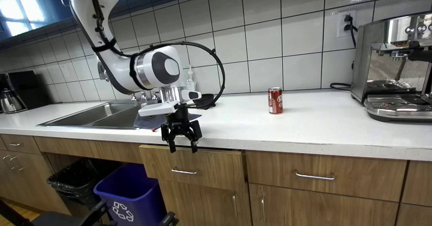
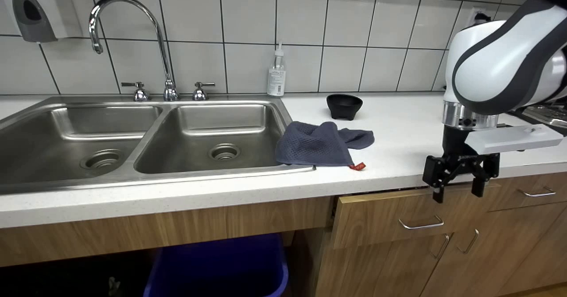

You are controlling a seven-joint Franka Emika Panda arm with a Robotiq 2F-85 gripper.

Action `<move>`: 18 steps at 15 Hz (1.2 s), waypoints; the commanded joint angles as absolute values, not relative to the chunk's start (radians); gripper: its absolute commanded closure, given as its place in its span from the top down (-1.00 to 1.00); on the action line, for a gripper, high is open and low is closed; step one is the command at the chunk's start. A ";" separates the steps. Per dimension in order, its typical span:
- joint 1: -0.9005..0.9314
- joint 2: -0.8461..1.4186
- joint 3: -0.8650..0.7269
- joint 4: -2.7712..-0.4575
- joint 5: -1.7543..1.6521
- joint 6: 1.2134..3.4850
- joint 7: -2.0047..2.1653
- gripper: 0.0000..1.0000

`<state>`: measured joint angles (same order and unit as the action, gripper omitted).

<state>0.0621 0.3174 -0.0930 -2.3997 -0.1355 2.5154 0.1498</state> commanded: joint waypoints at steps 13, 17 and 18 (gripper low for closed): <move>0.042 0.127 -0.069 -2.509 -0.100 2.600 0.150 1.00; 0.045 0.127 -0.072 -2.498 -0.117 2.596 0.161 1.00; 0.044 0.153 -0.071 -2.480 -0.115 2.593 0.154 1.00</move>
